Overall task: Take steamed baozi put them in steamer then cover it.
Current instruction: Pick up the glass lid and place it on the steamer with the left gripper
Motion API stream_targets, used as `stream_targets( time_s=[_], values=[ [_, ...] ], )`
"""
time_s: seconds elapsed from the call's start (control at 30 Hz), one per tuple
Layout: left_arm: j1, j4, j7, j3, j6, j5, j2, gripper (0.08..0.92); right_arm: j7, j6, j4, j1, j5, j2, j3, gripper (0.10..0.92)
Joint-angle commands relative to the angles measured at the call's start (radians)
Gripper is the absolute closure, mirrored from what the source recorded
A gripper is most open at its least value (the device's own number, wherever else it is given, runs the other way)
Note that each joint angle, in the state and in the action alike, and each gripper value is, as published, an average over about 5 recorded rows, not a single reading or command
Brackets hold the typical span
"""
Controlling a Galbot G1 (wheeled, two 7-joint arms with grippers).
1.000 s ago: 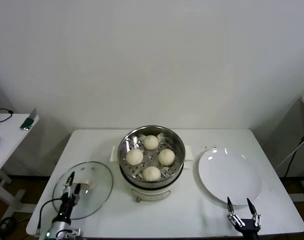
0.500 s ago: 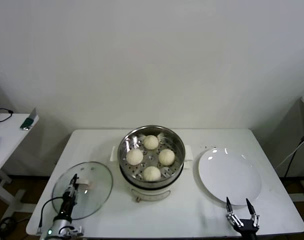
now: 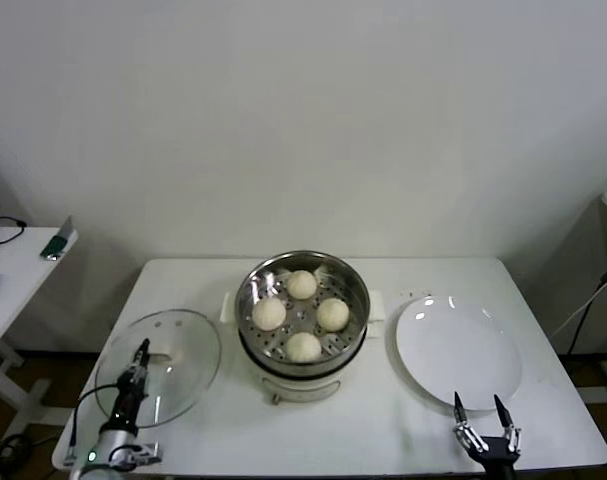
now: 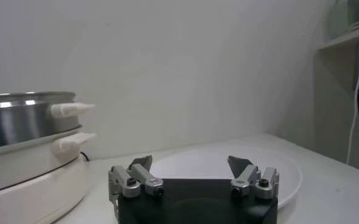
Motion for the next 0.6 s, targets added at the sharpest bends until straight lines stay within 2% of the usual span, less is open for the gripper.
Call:
stream_targets(
  time_s=[0.03,0.17,0.3,0.43,0.6],
  values=[
    [0.065,-0.373,0.170,-0.032,0.185,-0.163,0.141,0.857,0.018,-0.014,0.005,-0.005,-0.051,0.001,0.003,0.203],
    [0.044,-0.443,0.274,-0.053,0.286,-0.193,0.213,0.857,0.024,-0.014,0.005,-0.010,-0.067,0.002,0.002,0.203],
    [-0.008,-0.500,0.356,-0.033,0.376,-0.215,0.249,0.857,0.027,-0.014,0.005,-0.016,-0.076,0.001,0.000,0.203],
    [-0.061,-0.569,0.416,0.034,0.442,-0.204,0.251,0.857,0.025,-0.013,0.005,-0.017,-0.086,0.000,-0.004,0.203],
    [-0.133,-0.643,0.504,0.162,0.546,-0.120,0.215,0.857,0.023,-0.011,0.012,-0.013,-0.106,0.003,-0.008,0.203]
  ],
)
